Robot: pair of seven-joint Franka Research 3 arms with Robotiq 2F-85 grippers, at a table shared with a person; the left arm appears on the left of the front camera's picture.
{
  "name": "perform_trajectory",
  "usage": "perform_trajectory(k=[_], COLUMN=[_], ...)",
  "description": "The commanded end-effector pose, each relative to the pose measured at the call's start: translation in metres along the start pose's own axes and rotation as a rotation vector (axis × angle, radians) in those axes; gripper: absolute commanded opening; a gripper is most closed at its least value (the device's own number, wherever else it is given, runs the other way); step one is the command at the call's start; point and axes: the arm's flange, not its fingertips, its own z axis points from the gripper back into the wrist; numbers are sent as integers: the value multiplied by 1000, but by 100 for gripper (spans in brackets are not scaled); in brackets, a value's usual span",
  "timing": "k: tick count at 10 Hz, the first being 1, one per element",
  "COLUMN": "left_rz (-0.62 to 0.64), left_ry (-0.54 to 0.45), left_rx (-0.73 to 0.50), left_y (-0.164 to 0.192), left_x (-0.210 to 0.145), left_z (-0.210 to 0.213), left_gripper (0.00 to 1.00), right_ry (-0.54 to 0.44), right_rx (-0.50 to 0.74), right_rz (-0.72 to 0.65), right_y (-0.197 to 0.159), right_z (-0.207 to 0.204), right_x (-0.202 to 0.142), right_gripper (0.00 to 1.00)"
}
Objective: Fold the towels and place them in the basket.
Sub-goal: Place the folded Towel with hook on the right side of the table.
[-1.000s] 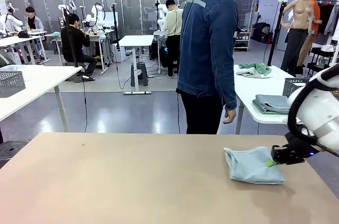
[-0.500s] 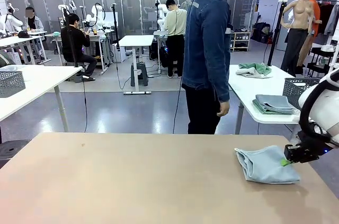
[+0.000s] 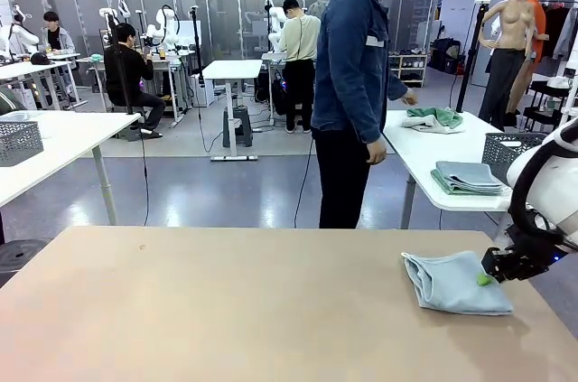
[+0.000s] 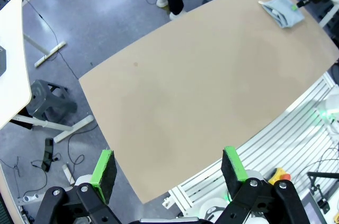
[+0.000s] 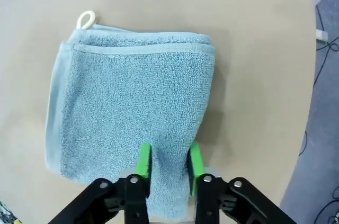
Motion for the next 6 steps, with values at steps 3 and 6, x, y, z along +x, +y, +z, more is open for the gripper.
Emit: perform_trajectory(k=[3,6], left_rz=[-5,-5], left_ry=[-1,-1], left_rx=[-7,-7], left_y=[-1,-1], left_x=[-1,-1], left_z=[-1,-1], left_gripper=[100,100], right_ry=[-44,-44], right_rx=[-79,-104], right_rz=[34,27], right_y=[32,48], right_z=[39,35], right_x=[-12,-7], right_gripper=[100,91])
